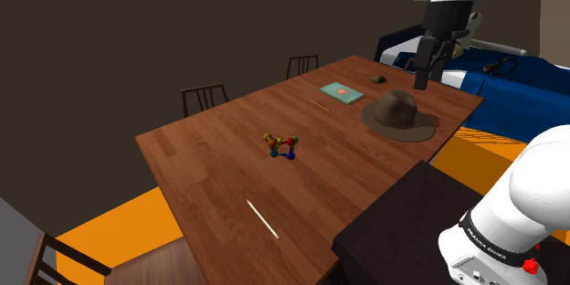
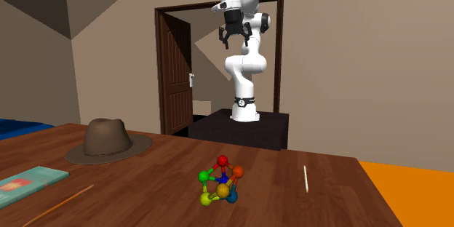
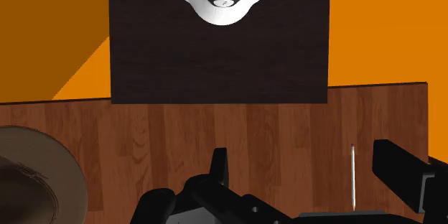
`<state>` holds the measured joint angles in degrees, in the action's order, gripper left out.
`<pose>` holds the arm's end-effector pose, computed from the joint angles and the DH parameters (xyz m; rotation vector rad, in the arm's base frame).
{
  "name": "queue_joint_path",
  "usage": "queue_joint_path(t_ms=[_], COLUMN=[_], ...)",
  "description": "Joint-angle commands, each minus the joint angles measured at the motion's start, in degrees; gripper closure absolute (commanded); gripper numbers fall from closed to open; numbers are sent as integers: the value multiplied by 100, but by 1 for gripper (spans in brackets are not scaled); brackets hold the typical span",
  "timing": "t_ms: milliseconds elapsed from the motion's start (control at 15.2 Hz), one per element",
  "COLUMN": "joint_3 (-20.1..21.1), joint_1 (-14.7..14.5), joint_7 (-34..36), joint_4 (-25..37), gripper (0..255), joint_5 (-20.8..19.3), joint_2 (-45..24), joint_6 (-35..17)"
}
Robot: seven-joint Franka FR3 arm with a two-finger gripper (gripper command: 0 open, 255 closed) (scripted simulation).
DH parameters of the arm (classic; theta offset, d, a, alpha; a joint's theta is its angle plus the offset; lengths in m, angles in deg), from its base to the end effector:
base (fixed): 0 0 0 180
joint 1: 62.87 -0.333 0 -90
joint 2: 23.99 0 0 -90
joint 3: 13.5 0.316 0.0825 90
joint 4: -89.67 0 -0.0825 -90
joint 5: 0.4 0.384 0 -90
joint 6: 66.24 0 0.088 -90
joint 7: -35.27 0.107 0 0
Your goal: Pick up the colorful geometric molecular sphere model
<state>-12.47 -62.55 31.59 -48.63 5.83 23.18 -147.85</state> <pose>0.2789 0.0178 0.5636 -3.0291 -0.1162 0.2482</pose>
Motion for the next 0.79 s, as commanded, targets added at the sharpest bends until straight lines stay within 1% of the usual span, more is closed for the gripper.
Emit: queue_joint_path(t_ms=[0,330,726], joint_3=[0,168,352], joint_1=[0,-33,-61], joint_7=[0,34,99], joint_4=[0,-131,-12], gripper=[0,0,0], joint_5=[0,54,68], joint_2=[0,-841,-2038], joint_6=[0,-964,-2034])
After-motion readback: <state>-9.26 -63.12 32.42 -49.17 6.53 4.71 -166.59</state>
